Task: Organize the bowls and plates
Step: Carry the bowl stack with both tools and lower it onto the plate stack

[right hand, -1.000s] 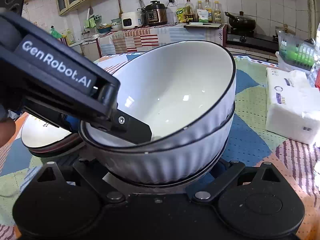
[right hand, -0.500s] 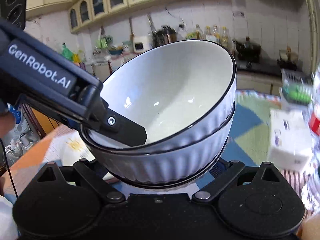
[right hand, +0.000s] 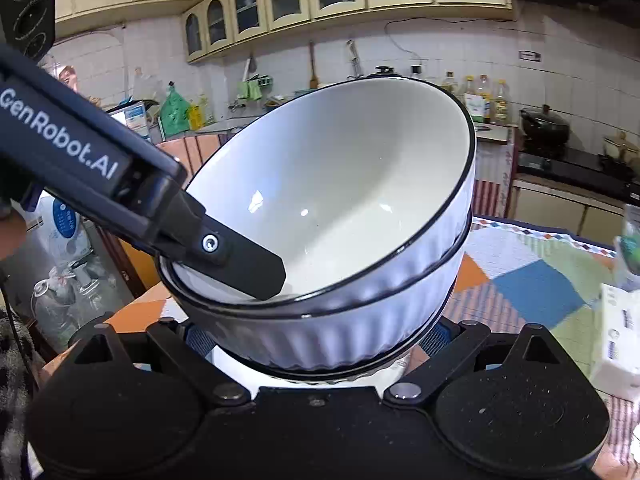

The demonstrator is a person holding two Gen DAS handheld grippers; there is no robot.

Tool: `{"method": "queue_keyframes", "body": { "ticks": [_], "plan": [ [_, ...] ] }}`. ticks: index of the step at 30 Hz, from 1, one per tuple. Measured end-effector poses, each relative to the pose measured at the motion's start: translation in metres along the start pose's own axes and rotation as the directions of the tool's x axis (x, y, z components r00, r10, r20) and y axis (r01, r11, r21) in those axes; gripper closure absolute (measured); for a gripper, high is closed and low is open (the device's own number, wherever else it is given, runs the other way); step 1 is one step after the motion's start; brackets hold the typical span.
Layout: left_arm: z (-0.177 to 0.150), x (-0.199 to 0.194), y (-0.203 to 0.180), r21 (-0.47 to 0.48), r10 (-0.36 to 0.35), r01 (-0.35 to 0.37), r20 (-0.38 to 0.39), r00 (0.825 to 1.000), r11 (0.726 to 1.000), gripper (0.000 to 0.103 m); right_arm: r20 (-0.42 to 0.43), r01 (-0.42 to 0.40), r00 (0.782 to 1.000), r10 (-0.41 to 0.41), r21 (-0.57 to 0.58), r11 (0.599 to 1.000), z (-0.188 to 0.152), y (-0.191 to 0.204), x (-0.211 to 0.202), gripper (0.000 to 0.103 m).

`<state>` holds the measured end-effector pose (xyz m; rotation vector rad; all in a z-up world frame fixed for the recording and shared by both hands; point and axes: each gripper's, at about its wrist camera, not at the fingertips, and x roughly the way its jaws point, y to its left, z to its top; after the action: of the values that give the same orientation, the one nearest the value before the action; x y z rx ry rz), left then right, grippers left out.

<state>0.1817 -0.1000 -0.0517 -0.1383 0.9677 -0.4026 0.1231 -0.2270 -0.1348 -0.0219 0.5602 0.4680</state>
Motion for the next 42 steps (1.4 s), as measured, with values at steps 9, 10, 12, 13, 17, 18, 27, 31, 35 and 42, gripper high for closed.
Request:
{"method": "queue_keyframes", "body": {
  "ticks": [9,10,12,13,17,18,27,31,35,42],
  "plan": [
    [-0.005,0.013,0.043,-0.057,0.022,-0.024,-0.027,0.999,0.998,0.061,-0.056,-0.023,0.998,0.021,-0.026,0.999,0.000,0.024,0.034,0.004],
    [-0.005,0.016,0.047,-0.062,0.024,-0.025,-0.030,0.999,0.998,0.061,-0.061,-0.024,0.998,0.022,-0.029,0.999,-0.001,0.027,0.038,0.004],
    [-0.005,0.023,0.056,-0.075,0.017,-0.020,-0.035,0.999,0.997,0.061,-0.077,-0.023,0.997,0.019,-0.040,0.999,0.000,0.030,0.047,0.004],
    [-0.004,0.027,0.061,-0.082,0.013,-0.016,-0.038,0.999,0.996,0.061,-0.082,-0.023,0.996,0.019,-0.047,0.999,0.000,0.030,0.051,0.004],
    [-0.003,0.044,0.073,-0.070,0.013,-0.016,-0.037,0.999,0.997,0.061,-0.101,-0.030,0.995,0.025,-0.043,0.999,-0.001,0.024,0.069,0.004],
    [-0.003,0.049,0.075,-0.070,0.011,-0.014,-0.038,0.999,0.997,0.061,-0.108,-0.024,0.994,0.019,-0.044,0.999,-0.003,0.026,0.074,0.004],
    [-0.009,0.102,0.091,-0.070,0.012,-0.016,-0.052,0.999,0.997,0.061,-0.160,0.035,0.986,-0.039,-0.026,0.999,-0.023,0.017,0.110,0.004],
    [-0.008,0.112,0.096,-0.091,0.012,-0.017,-0.048,0.999,0.996,0.061,-0.175,0.045,0.983,-0.049,-0.022,0.999,-0.028,0.014,0.121,0.004],
    [-0.006,0.113,0.096,-0.101,0.016,-0.020,-0.043,0.999,0.995,0.061,-0.161,0.057,0.985,-0.061,-0.029,0.998,-0.028,0.012,0.122,0.004],
    [-0.006,0.114,0.098,-0.120,0.013,-0.018,-0.039,0.999,0.993,0.061,-0.163,0.065,0.984,-0.072,-0.049,0.997,-0.031,0.013,0.121,0.004]
  ]
}}
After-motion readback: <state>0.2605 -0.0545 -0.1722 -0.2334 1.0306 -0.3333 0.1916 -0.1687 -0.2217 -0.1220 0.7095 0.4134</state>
